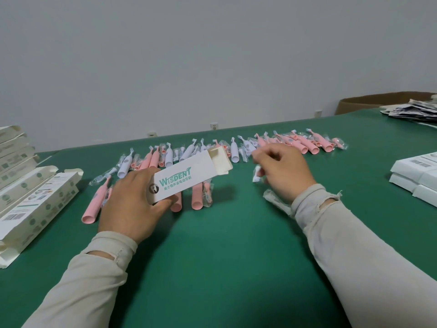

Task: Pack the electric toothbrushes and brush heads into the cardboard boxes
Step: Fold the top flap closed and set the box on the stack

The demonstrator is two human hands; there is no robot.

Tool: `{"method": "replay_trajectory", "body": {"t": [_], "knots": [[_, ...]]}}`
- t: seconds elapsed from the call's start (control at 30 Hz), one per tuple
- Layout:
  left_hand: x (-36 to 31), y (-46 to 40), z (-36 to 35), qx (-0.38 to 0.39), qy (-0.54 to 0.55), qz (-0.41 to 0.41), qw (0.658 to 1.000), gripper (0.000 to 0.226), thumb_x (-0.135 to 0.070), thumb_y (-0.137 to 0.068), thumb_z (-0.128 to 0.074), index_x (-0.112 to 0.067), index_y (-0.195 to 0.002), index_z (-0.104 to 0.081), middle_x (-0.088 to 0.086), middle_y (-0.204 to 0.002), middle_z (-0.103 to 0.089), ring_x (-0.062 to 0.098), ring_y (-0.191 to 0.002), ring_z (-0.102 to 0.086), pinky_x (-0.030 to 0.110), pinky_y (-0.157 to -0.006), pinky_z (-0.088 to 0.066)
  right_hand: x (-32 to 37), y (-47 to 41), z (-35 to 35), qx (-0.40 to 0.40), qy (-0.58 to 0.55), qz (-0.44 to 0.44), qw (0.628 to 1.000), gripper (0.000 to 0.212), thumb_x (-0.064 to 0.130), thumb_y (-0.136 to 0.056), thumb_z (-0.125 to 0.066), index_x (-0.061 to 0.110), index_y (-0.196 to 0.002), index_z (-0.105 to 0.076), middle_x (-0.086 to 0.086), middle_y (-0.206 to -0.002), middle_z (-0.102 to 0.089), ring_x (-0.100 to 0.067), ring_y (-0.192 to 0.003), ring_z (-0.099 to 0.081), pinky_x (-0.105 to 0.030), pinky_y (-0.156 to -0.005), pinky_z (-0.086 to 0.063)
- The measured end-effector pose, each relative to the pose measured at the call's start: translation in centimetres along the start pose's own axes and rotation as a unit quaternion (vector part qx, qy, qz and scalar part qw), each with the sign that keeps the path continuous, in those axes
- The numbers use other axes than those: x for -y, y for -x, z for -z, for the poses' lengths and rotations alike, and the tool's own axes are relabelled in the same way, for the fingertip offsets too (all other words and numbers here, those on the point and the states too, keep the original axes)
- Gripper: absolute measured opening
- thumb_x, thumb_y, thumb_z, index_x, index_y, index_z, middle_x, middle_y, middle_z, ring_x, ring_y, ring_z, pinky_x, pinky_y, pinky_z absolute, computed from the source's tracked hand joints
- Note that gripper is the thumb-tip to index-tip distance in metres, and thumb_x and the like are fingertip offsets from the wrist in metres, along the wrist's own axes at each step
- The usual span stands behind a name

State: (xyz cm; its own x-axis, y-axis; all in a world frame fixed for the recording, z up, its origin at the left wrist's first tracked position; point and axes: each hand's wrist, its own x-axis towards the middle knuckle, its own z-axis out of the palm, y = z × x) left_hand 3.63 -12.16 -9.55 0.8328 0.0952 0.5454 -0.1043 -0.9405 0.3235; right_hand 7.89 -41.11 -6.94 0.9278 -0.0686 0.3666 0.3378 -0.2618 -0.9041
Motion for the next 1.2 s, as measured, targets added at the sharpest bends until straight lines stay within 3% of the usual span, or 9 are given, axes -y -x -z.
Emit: {"method": "replay_trajectory", "body": {"t": [0.07,0.2,0.3,0.4,0.5,0.57,0.63,1.03,1.2], "knots": [[0.0,0.0,0.1,-0.007,-0.003,0.007,1.000,0.053,-0.045,-0.076,-0.078,-0.031,-0.123,-0.057,-0.005,-0.112,-0.062,0.020,-0.100,-0.050,0.043,-0.085,-0.047,-0.8,-0.7,1.5,-0.032,0.180,-0.017,0.983,0.018,0.023,-0.093,-0.062,0.019,-0.075,-0.066,0.010,-0.081,-0.069,-0.010,-0.075,-0.062,-0.030,-0.074,-0.053],[-0.1,0.0,0.2,-0.007,-0.004,0.010,1.000,0.051,-0.046,-0.077,-0.078,-0.031,-0.122,-0.057,-0.004,-0.109,-0.063,0.021,-0.098,-0.050,0.042,-0.084,-0.046,-1.1,-0.4,1.8,0.174,0.440,-0.147,0.868,0.025,0.044,-0.085,-0.067,0.019,-0.086,-0.064,0.002,-0.081,-0.070,-0.021,-0.083,-0.068,-0.034,-0.083,-0.055],[-0.1,0.0,0.2,-0.006,0.000,0.011,1.000,0.054,-0.046,-0.077,-0.078,-0.031,-0.124,-0.057,-0.004,-0.110,-0.063,0.021,-0.100,-0.050,0.042,-0.085,-0.046,-0.6,-0.4,1.6,0.229,0.503,-0.144,0.821,0.020,0.035,-0.085,-0.068,0.016,-0.091,-0.067,-0.003,-0.081,-0.072,-0.023,-0.079,-0.070,-0.036,-0.082,-0.058],[-0.3,0.1,0.3,-0.006,-0.001,0.012,1.000,0.057,-0.048,-0.076,-0.077,-0.033,-0.127,-0.055,-0.006,-0.112,-0.062,0.020,-0.102,-0.050,0.043,-0.087,-0.047,-1.0,-0.3,1.5,0.197,0.392,-0.100,0.893,0.008,0.021,-0.088,-0.061,0.017,-0.093,-0.066,-0.003,-0.075,-0.071,-0.021,-0.064,-0.069,-0.032,-0.074,-0.059],[-0.4,0.1,0.4,0.007,-0.001,0.011,1.000,0.057,-0.052,-0.077,-0.075,-0.036,-0.126,-0.053,-0.008,-0.114,-0.062,0.020,-0.103,-0.050,0.045,-0.087,-0.049,-0.1,0.0,0.7,0.069,0.051,-0.019,0.996,0.013,0.014,-0.092,-0.063,0.022,-0.103,-0.067,0.005,-0.071,-0.068,-0.011,-0.057,-0.061,-0.026,-0.061,-0.052],[-0.5,0.2,0.4,0.013,-0.001,0.008,1.000,0.056,-0.054,-0.076,-0.074,-0.037,-0.126,-0.053,-0.009,-0.113,-0.061,0.019,-0.101,-0.050,0.045,-0.086,-0.049,0.9,0.3,-0.1,0.006,-0.163,0.010,0.987,0.014,0.011,-0.093,-0.066,0.019,-0.104,-0.065,0.000,-0.069,-0.071,-0.014,-0.058,-0.062,-0.024,-0.051,-0.050],[-0.6,0.2,0.3,0.012,-0.001,0.004,1.000,0.055,-0.054,-0.076,-0.073,-0.037,-0.124,-0.053,-0.011,-0.110,-0.061,0.017,-0.099,-0.048,0.043,-0.082,-0.048,1.5,0.8,-0.8,-0.027,-0.246,0.028,0.969,0.016,0.009,-0.093,-0.067,0.017,-0.104,-0.060,-0.003,-0.072,-0.073,-0.016,-0.065,-0.070,-0.022,-0.054,-0.054],[-1.5,0.6,0.3,0.020,-0.016,-0.010,1.000,0.062,-0.049,-0.076,-0.078,-0.035,-0.131,-0.053,-0.009,-0.116,-0.060,0.019,-0.105,-0.051,0.041,-0.084,-0.046,0.9,2.4,-4.0,-0.034,-0.135,0.039,0.990,0.013,0.010,-0.086,-0.076,0.017,-0.080,-0.066,-0.004,-0.080,-0.074,-0.019,-0.075,-0.074,-0.041,-0.077,-0.061],[-1.6,0.5,0.2,0.013,-0.015,-0.013,1.000,0.062,-0.048,-0.075,-0.079,-0.034,-0.130,-0.054,-0.008,-0.117,-0.061,0.019,-0.106,-0.050,0.041,-0.086,-0.046,0.7,2.7,-4.5,-0.035,0.017,0.106,0.994,0.017,0.023,-0.088,-0.068,0.032,-0.074,-0.071,0.013,-0.088,-0.067,-0.002,-0.083,-0.061,-0.022,-0.077,-0.047]]}}
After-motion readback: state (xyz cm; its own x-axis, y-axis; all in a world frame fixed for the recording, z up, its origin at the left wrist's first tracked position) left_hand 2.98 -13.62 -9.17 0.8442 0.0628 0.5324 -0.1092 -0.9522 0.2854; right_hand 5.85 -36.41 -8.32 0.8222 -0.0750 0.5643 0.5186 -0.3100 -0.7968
